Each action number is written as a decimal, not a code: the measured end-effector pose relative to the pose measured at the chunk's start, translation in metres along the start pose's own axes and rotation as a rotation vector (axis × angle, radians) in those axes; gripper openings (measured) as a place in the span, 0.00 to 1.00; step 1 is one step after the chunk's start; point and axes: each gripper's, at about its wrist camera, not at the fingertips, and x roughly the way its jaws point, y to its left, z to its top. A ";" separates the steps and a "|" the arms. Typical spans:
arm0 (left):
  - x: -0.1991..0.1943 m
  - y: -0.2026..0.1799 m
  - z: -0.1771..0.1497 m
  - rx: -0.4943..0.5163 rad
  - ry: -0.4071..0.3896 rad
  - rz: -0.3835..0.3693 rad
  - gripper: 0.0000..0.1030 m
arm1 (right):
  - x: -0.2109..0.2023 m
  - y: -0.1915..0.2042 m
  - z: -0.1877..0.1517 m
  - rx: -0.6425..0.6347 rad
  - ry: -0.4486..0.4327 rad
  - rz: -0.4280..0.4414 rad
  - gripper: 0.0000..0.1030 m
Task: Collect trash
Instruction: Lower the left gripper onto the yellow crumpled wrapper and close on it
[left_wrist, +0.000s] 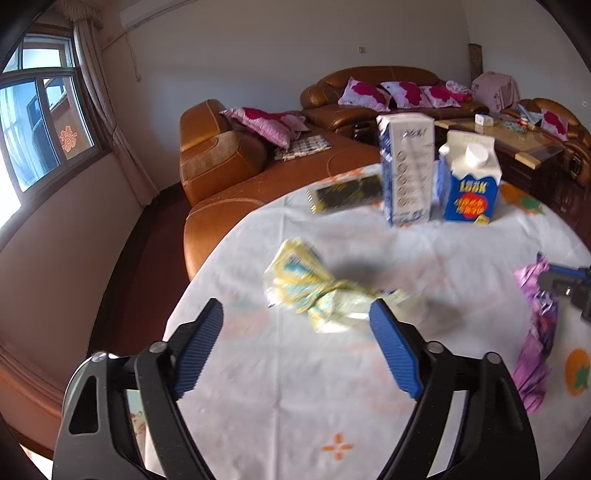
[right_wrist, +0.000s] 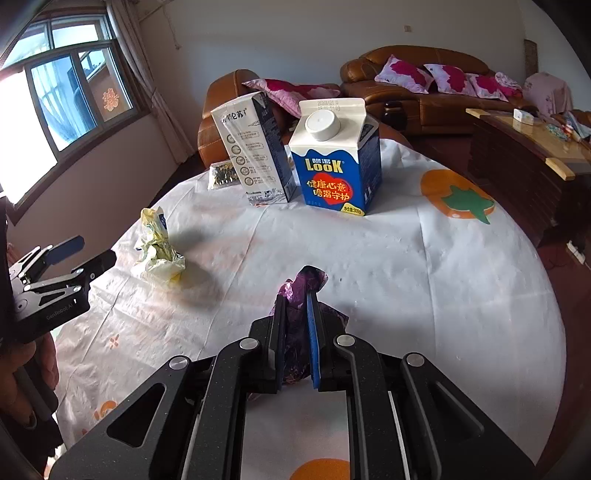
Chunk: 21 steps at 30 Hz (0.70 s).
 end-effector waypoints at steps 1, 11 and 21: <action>0.001 -0.008 0.005 0.005 -0.007 0.006 0.88 | -0.001 0.000 0.000 0.002 -0.002 0.001 0.11; 0.024 -0.028 -0.016 0.152 0.086 0.113 0.93 | -0.003 -0.007 -0.004 0.022 -0.002 0.014 0.11; -0.001 0.049 -0.038 0.014 0.100 0.192 0.93 | -0.003 0.005 -0.007 -0.001 -0.022 0.013 0.11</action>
